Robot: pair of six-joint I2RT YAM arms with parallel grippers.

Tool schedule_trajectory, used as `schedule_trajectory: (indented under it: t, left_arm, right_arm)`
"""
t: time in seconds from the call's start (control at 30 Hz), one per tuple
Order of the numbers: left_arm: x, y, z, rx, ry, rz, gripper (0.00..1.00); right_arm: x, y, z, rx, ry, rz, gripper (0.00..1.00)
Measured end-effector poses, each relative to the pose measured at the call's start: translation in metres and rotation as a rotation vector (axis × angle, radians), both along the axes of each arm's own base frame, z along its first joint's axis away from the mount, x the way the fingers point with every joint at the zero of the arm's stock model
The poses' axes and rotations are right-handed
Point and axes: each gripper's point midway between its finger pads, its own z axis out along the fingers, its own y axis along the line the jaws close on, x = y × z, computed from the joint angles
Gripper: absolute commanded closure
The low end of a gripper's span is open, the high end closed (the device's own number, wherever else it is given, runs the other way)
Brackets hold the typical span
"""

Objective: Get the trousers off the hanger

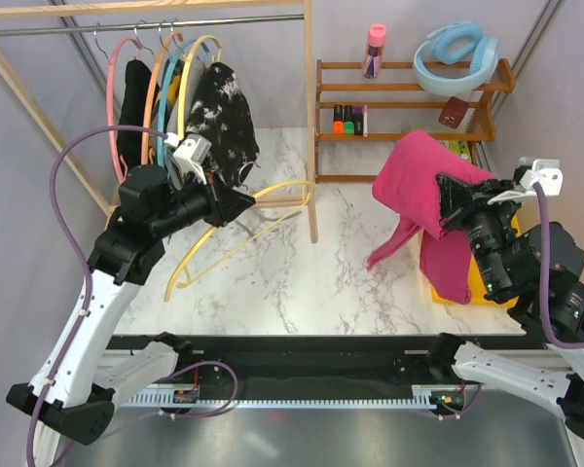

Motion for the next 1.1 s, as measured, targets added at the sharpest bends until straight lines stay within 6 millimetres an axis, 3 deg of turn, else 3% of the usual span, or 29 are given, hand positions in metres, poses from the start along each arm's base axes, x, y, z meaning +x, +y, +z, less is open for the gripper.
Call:
schedule_trajectory:
  t: [0.33,0.6,0.8,0.9,1.1]
  left_arm:
    - [-0.01,0.0,0.007,-0.011,-0.008,-0.027,0.98]
    - [-0.019,-0.001,0.023,-0.031,-0.039,-0.056,0.98]
    - [-0.029,0.0,0.03,-0.039,-0.05,-0.073,0.98]
    - [-0.033,0.001,0.034,-0.043,-0.058,-0.079,0.98]
    - [-0.041,0.001,0.037,-0.048,-0.059,-0.097,0.98]
  right_arm:
    - [0.01,-0.029,0.037,-0.076,-0.077,-0.195,1.0]
    - [0.047,-0.014,0.027,-0.264,-0.038,-0.331,1.0]
    - [0.059,-0.023,0.03,-0.312,-0.025,-0.406,1.0]
    - [0.065,-0.037,0.03,-0.312,-0.02,-0.465,1.0]
    - [0.082,-0.085,0.018,-0.303,0.024,-0.604,1.0]
